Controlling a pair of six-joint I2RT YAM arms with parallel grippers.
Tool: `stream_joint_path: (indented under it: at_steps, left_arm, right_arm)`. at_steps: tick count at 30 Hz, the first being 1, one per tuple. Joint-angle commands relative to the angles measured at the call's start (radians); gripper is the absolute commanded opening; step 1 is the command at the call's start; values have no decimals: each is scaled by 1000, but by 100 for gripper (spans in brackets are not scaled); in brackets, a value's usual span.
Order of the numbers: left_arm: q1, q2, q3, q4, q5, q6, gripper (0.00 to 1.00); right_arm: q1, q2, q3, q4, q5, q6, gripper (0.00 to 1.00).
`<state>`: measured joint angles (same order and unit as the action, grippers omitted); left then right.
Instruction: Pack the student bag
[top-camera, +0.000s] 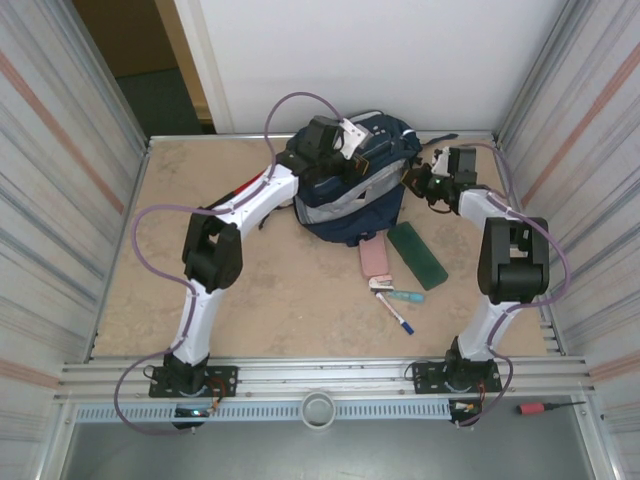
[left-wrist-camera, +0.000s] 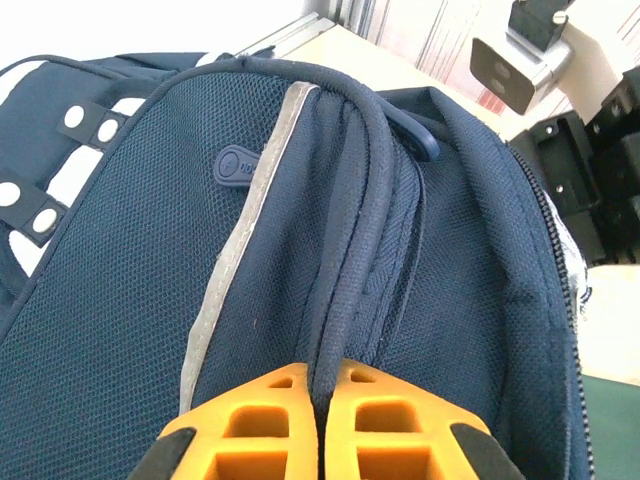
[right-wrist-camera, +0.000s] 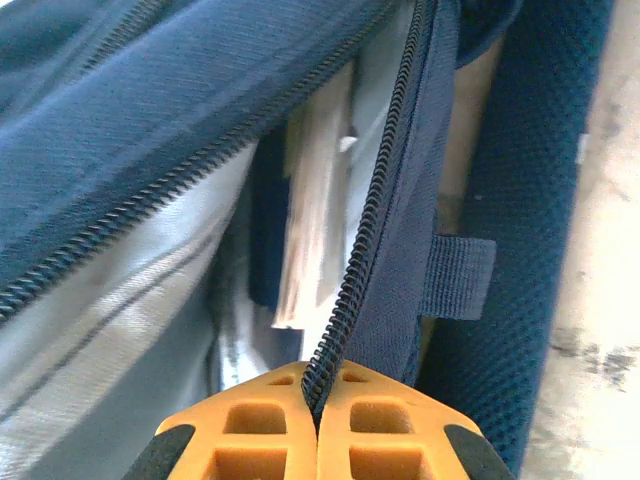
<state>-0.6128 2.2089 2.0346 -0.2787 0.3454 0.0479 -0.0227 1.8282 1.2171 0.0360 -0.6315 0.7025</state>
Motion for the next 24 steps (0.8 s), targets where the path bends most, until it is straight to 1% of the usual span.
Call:
stream_joint_path:
  at_steps: [1, 4, 8, 11, 14, 18, 22, 24]
  left_arm:
    - [-17, -108, 66, 42, 70, -34, 0]
    - [-18, -109, 79, 32, 81, -38, 0]
    - [-33, -96, 88, 33, 94, -27, 0]
    - [-49, -75, 132, 18, 109, -31, 0]
    - [-72, -62, 167, 0, 118, -30, 0]
    - [-93, -66, 162, 1, 122, -30, 0]
    - [-102, -72, 178, 0, 125, -35, 0]
    - [-105, -82, 184, -1, 127, -35, 0]
  right_arm:
    - [-52, -5, 55, 44, -130, 37, 0]
    - [-96, 20, 91, 16, -168, 48, 0]
    - [-130, 45, 128, 2, -181, 52, 0]
    - [-148, 56, 159, -12, -168, 53, 0]
    - [-160, 84, 214, -70, -148, 33, 0]
    - [-160, 110, 261, -156, -92, -25, 0]
    - [-163, 121, 262, -149, -62, -32, 0]
    - [-160, 134, 276, -151, -69, -33, 0]
